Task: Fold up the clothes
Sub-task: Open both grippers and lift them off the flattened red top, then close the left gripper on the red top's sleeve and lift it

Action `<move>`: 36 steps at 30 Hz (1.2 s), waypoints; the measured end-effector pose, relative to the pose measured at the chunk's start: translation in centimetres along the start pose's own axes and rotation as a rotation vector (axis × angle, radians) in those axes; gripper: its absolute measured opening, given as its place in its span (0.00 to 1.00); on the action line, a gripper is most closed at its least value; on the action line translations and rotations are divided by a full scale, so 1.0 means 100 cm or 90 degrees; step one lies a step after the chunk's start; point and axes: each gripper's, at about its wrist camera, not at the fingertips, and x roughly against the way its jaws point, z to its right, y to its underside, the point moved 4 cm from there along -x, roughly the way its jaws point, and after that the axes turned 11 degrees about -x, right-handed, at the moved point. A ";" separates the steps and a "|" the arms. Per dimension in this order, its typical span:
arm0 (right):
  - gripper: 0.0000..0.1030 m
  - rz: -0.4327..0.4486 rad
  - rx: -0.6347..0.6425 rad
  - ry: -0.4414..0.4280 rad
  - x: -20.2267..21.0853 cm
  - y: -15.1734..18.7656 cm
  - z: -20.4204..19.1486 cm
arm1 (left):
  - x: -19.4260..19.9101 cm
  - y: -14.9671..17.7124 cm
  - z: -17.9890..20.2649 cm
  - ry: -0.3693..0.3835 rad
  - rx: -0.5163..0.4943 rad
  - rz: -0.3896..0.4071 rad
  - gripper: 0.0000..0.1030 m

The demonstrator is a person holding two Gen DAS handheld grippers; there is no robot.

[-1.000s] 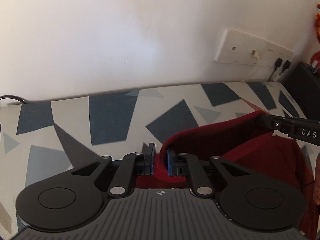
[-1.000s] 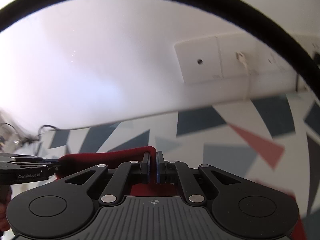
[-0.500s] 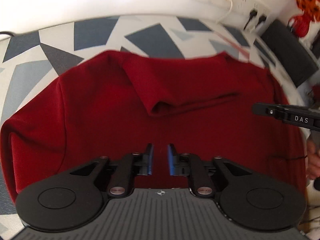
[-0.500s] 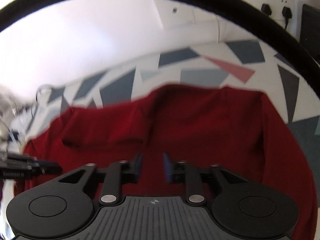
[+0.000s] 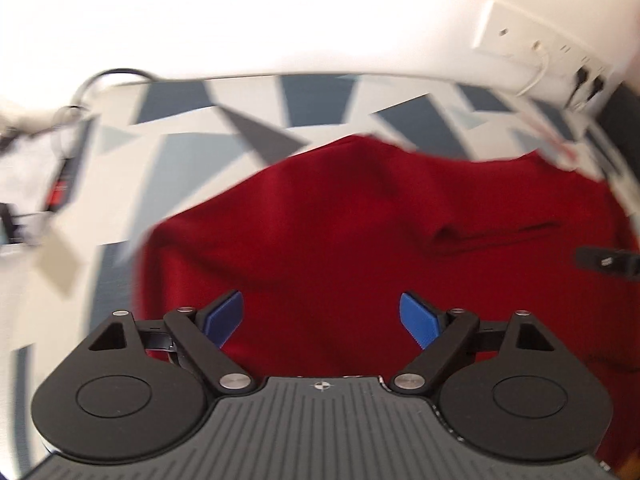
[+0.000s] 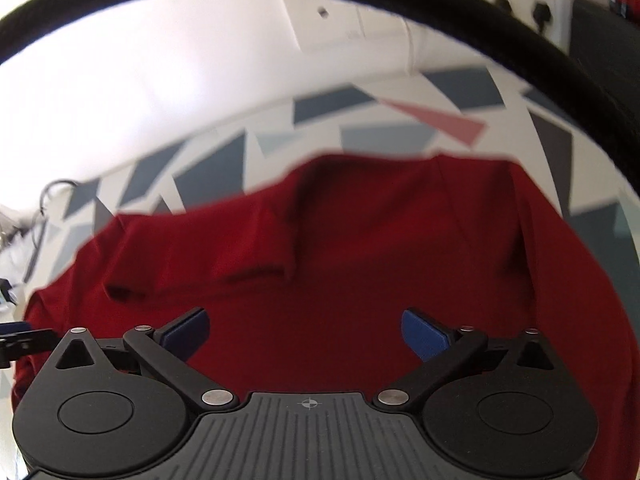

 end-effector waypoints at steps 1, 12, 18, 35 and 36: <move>0.99 -0.008 -0.009 0.003 0.001 0.003 0.001 | 0.003 0.006 -0.008 -0.007 0.003 -0.002 0.86; 0.99 -0.040 0.014 -0.003 0.023 0.045 -0.034 | 0.028 0.087 -0.045 0.050 0.086 -0.063 0.88; 0.99 -0.046 0.055 -0.002 0.031 0.070 -0.065 | 0.024 0.106 -0.028 0.100 0.066 -0.061 0.88; 0.99 -0.040 -0.029 0.047 0.027 0.100 -0.072 | 0.048 0.113 -0.093 -0.050 0.000 -0.008 0.12; 0.99 -0.038 -0.032 0.044 0.028 0.101 -0.075 | 0.056 0.110 -0.107 -0.100 0.001 0.007 0.12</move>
